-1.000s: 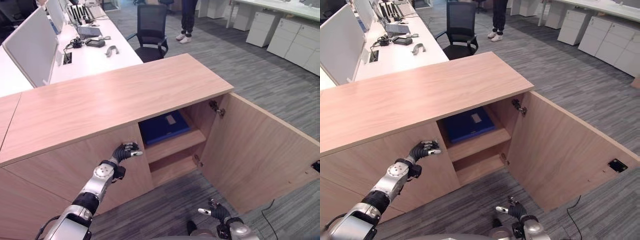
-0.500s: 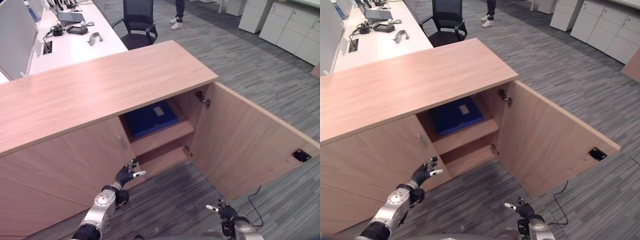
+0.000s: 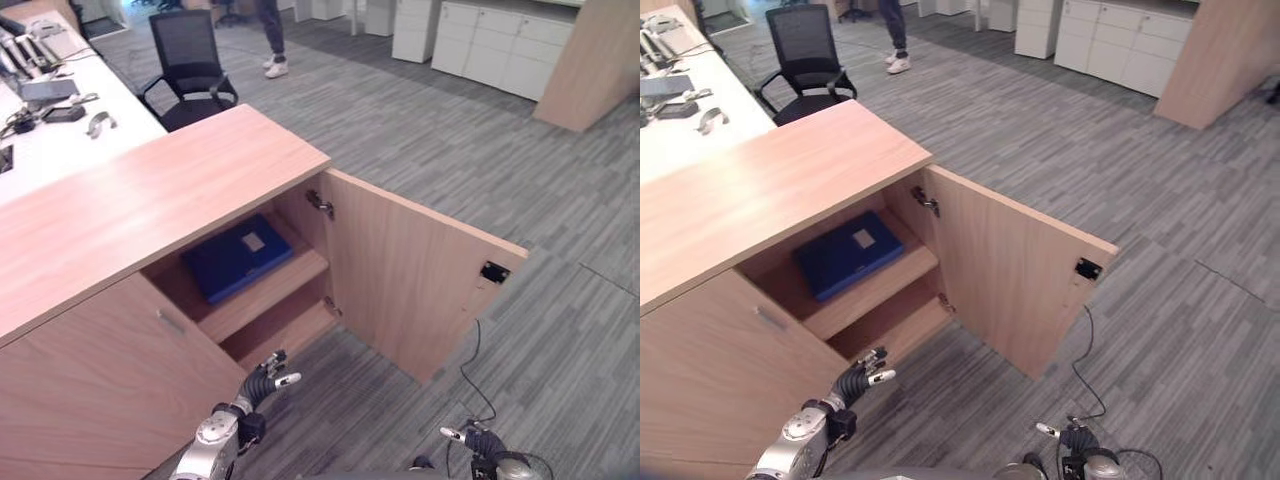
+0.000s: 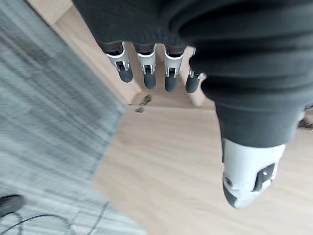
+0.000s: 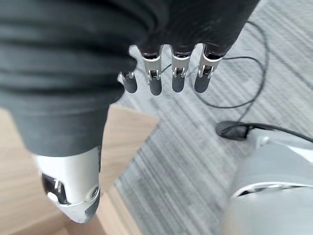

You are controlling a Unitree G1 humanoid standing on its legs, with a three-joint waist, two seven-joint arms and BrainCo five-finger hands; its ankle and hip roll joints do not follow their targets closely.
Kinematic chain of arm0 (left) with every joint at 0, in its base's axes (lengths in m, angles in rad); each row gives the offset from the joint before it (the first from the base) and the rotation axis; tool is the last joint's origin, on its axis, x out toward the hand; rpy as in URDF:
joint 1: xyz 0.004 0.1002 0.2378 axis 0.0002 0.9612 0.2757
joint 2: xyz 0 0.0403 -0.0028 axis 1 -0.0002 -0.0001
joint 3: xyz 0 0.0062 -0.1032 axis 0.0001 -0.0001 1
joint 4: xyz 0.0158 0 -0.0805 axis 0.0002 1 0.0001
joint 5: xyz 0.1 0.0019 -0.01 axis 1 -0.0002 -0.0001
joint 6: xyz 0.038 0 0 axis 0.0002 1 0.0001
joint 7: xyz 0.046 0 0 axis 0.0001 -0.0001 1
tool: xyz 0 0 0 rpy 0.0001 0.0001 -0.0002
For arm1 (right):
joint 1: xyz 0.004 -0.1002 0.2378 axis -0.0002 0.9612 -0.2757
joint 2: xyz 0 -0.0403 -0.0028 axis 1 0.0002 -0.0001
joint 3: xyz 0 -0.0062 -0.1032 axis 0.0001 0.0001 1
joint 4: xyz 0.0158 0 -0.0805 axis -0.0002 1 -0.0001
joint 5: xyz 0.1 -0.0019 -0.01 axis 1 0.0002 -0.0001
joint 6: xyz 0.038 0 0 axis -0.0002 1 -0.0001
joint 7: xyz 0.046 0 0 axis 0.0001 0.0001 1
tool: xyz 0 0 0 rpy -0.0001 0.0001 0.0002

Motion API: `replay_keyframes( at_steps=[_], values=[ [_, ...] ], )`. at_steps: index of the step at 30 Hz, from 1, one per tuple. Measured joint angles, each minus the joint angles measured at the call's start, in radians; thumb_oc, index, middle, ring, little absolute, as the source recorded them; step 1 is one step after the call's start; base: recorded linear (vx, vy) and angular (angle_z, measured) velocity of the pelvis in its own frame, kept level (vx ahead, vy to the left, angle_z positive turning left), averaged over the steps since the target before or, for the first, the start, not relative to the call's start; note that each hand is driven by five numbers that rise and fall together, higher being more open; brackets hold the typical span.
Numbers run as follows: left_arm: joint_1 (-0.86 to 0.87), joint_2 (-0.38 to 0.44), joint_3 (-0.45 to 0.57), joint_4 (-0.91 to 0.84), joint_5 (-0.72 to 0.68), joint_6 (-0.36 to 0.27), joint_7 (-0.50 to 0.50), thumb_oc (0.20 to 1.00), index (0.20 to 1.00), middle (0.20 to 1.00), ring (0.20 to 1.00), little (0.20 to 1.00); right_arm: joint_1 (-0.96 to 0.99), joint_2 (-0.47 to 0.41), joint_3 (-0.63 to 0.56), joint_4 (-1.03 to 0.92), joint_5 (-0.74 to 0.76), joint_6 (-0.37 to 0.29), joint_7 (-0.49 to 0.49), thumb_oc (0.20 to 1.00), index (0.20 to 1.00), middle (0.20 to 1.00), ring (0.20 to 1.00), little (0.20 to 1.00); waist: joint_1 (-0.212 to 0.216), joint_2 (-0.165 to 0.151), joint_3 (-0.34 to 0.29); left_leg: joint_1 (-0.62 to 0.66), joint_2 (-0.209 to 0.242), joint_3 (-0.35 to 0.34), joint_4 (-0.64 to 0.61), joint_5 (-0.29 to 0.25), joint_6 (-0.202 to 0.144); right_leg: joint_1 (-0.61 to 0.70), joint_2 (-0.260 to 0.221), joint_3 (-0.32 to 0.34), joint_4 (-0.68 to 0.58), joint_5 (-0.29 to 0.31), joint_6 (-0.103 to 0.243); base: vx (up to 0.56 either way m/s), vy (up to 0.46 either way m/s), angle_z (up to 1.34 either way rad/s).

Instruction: Put the empty folder in the office cabinet

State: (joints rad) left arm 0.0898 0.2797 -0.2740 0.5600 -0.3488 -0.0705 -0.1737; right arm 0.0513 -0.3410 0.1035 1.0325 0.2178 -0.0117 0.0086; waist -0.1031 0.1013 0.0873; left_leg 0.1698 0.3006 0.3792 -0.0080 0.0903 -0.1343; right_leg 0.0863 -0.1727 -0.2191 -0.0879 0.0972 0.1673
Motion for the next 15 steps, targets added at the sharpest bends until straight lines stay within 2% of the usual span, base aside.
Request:
replay_keyframes(
  at_steps=[1,2,3,4,5,7,9,10,11,13,14,15],
  values=[
    [-0.001,-0.004,0.000,0.004,0.000,0.000,0.003,1.000,1.000,1.000,1.000,1.000,-0.001,-0.004,0.006,0.003,0.000,0.001,0.002,1.000,1.000,1.000,1.000,1.000,0.006,-0.001,0.005,-0.001,0.002,-0.012,0.014,0.004,-0.002,-0.009,0.001,0.027,-0.005,0.003,-0.002,-0.05,-0.117,-0.45],
    [-0.002,-0.006,-0.001,0.007,0.000,0.000,0.005,1.000,1.000,1.000,1.000,1.000,-0.007,-0.008,0.006,0.003,0.000,0.000,0.001,1.000,1.000,1.000,1.000,1.000,0.004,0.012,0.007,-0.001,0.002,-0.026,0.027,0.006,-0.003,-0.015,0.001,0.039,-0.005,0.007,-0.005,-0.05,-0.148,-0.52],
    [-0.010,-0.007,0.000,0.021,-0.003,-0.002,0.008,1.000,1.000,1.000,1.000,1.000,-0.025,-0.011,0.006,0.021,0.002,-0.001,0.002,1.000,1.000,1.000,1.000,1.000,0.003,0.006,0.020,-0.009,-0.003,-0.086,0.059,0.007,-0.004,-0.026,-0.002,0.064,0.001,0.000,-0.019,-0.02,-0.080,-0.57],
    [-0.018,-0.007,-0.005,0.038,-0.005,-0.002,0.013,1.000,1.000,1.000,1.000,1.000,-0.048,-0.011,0.003,0.051,0.003,0.000,0.000,1.000,1.000,1.000,1.000,1.000,0.015,-0.001,0.024,-0.026,-0.014,-0.178,0.105,0.015,-0.013,-0.033,-0.006,0.109,-0.006,0.003,-0.022,-0.02,-0.109,-0.69],
    [-0.014,-0.006,-0.003,0.038,-0.011,-0.002,0.014,1.000,1.000,1.000,1.000,1.000,-0.071,-0.014,0.001,0.070,0.010,0.000,-0.002,1.000,1.000,1.000,1.000,1.000,0.018,-0.006,0.027,-0.050,-0.025,-0.242,0.151,0.021,-0.027,-0.042,-0.011,0.140,-0.006,0.009,-0.032,0.00,-0.077,-0.65],
    [-0.017,-0.011,-0.005,0.040,-0.020,-0.002,0.018,1.000,1.000,1.000,1.000,1.000,-0.085,-0.027,-0.003,0.080,0.042,0.000,-0.007,1.000,1.000,1.000,1.000,1.000,0.013,-0.015,0.030,-0.069,-0.048,-0.299,0.163,0.004,-0.040,-0.053,-0.025,0.170,-0.005,0.018,-0.042,0.00,-0.035,-0.33],
    [-0.021,-0.022,-0.011,0.030,-0.020,-0.003,0.015,1.000,1.000,1.000,1.000,1.000,-0.076,-0.059,-0.051,0.081,0.064,0.001,-0.011,1.000,1.000,1.000,1.000,1.000,-0.009,-0.008,0.026,-0.041,-0.066,-0.266,0.102,0.017,-0.030,-0.053,-0.037,0.162,-0.006,0.026,-0.029,0.02,-0.005,0.12],
    [-0.027,-0.019,-0.004,0.023,-0.020,-0.004,0.013,1.000,1.000,1.000,1.000,1.000,-0.086,-0.097,-0.071,0.082,0.079,0.002,-0.011,1.000,1.000,1.000,1.000,1.000,-0.016,-0.006,0.026,-0.023,-0.070,-0.214,0.046,0.014,-0.034,-0.066,-0.041,0.156,-0.006,0.041,-0.011,0.05,0.002,0.31],
    [-0.028,-0.010,-0.002,0.023,-0.020,-0.004,0.011,1.000,1.000,1.000,1.000,1.000,-0.113,-0.133,-0.092,0.110,0.080,0.001,-0.013,1.000,1.000,1.000,1.000,1.000,-0.015,0.001,0.022,0.006,-0.068,-0.192,-0.022,0.011,-0.029,-0.067,-0.037,0.149,-0.006,0.051,0.002,0.04,0.009,0.27],
    [-0.031,-0.005,-0.004,0.024,-0.020,-0.003,0.007,1.000,1.000,1.000,1.000,1.000,-0.131,-0.191,-0.118,0.109,0.095,-0.001,-0.020,1.000,1.000,1.000,1.000,1.000,-0.014,0.008,0.022,0.021,-0.065,-0.167,-0.079,-0.035,-0.003,-0.066,-0.030,0.128,-0.007,0.055,0.007,0.02,0.008,0.32],
    [-0.037,-0.005,-0.004,0.025,-0.020,-0.003,0.007,1.000,1.000,1.000,1.000,1.000,-0.140,-0.214,-0.123,0.108,0.107,-0.005,-0.026,1.000,1.000,1.000,1.000,1.000,-0.018,0.024,0.017,0.020,-0.059,-0.164,-0.082,-0.086,-0.005,-0.067,-0.027,0.113,-0.006,0.059,0.012,0.01,-0.002,0.19],
    [-0.035,0.015,0.001,0.023,-0.020,-0.004,0.007,1.000,1.000,1.000,1.000,1.000,-0.171,-0.236,-0.144,0.109,0.117,0.002,-0.027,1.000,1.000,1.000,1.000,1.000,0.006,0.003,0.022,0.028,-0.078,-0.157,-0.084,-0.080,-0.034,-0.059,-0.048,0.125,-0.007,0.074,0.028,0.01,-0.007,0.10]
  ],
)
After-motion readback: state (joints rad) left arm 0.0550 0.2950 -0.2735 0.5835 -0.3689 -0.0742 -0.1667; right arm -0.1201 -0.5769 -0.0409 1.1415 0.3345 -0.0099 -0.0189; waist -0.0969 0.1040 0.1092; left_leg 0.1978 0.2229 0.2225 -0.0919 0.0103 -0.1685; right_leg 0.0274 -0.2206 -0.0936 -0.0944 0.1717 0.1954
